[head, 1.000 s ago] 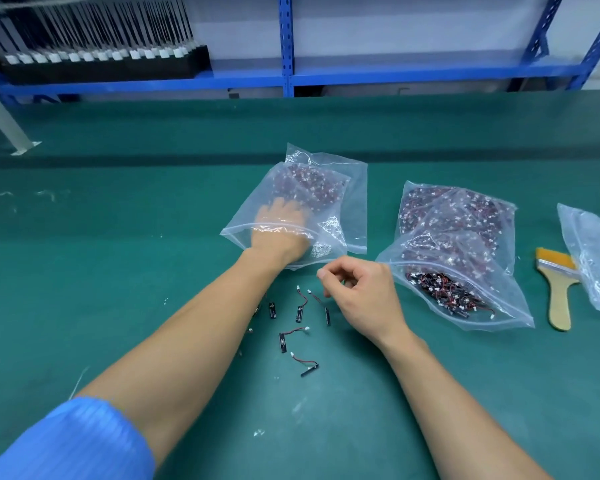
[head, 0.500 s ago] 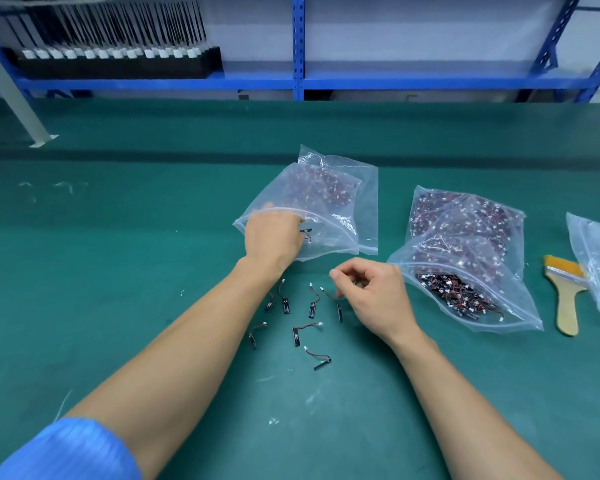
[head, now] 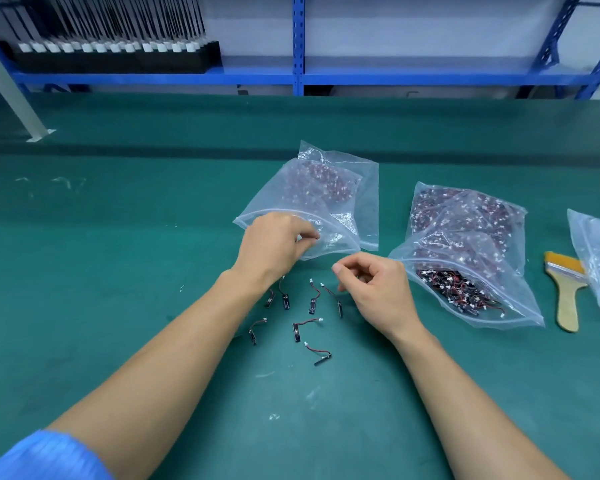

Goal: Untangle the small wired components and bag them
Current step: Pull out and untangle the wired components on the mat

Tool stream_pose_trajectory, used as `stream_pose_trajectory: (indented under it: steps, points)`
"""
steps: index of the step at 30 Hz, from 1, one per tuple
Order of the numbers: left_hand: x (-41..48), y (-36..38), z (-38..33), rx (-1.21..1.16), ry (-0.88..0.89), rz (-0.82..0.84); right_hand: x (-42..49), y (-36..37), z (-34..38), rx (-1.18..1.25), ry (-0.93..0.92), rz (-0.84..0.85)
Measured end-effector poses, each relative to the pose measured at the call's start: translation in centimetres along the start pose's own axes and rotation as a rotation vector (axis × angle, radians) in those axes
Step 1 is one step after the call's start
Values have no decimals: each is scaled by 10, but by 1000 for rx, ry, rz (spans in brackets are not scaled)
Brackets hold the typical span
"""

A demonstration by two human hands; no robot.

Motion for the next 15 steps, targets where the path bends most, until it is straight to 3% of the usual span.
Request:
stream_pose_trajectory:
  steps: [3, 6, 9, 15]
  points:
    - [-24, -13, 0, -335, -52, 45, 3, -3, 8, 111, 3, -38]
    - [-45, -13, 0, -567, -113, 211, 3, -4, 16, 203, -14, -11]
    - [-60, -9, 0, -630, -123, 313, 1, -2, 21, 262, -21, 69]
    - [-70, -9, 5, -652, -97, 357, -1, 4, 20, 309, -9, 176]
Point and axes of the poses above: each hand's wrist, its own x-axis towards the middle knuckle, its own y-axis out of the palm, z = x × y, the point moved 5 cm from there along x, towards the middle knuckle, and after that the axes turned 15 degrees about -y, right-handed, at the moved point
